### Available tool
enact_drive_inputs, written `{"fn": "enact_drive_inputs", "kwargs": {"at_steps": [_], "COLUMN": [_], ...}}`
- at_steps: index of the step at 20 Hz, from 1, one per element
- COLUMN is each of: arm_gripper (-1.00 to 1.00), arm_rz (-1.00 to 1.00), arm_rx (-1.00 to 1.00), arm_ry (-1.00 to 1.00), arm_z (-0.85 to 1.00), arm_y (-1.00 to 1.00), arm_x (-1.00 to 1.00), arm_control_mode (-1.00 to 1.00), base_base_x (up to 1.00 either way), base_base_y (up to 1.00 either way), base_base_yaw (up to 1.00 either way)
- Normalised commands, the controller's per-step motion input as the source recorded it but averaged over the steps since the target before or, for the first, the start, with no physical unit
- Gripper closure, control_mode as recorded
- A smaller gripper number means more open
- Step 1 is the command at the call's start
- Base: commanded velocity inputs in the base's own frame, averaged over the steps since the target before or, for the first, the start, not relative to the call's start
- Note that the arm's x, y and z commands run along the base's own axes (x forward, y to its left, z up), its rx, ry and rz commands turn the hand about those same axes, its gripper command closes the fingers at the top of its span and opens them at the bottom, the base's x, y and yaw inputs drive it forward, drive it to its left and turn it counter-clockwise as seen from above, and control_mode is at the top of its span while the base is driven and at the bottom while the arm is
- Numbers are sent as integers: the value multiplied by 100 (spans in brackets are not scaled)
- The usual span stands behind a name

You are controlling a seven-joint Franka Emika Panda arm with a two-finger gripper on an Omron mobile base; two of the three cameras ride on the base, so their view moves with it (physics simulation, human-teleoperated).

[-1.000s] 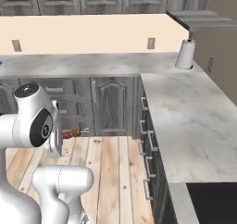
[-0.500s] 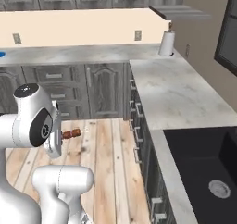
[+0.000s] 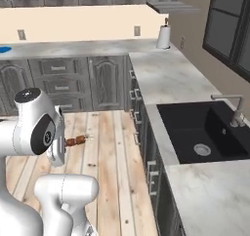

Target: Place the cold items (eggplant and cucumber) from the fridge in one tupperware on the dining counter. Place the warm items (hot dog and kebab skewer) in the stove area in another tupperware.

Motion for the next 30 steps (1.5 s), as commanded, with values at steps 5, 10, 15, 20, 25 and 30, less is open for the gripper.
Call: {"fn": "enact_drive_inputs", "kwargs": {"at_steps": [5, 10, 15, 20, 25, 30], "arm_gripper": [100, 100, 100, 100, 100, 100], "arm_rz": [0, 0, 0, 0, 0, 0], "arm_rx": [0, 0, 0, 0, 0, 0], "arm_ry": [0, 0, 0, 0, 0, 0], "arm_z": [0, 0, 0, 0, 0, 0], "arm_y": [0, 0, 0, 0, 0, 0], "arm_x": [0, 0, 0, 0, 0, 0], "arm_control_mode": [100, 100, 100, 100, 100, 100], "base_base_x": [-100, -100, -100, -100, -100, -100], "base_base_y": [-1, 39, 47, 11, 30, 30], "base_base_yaw": [-3, 0, 0, 0, 0, 0]}}
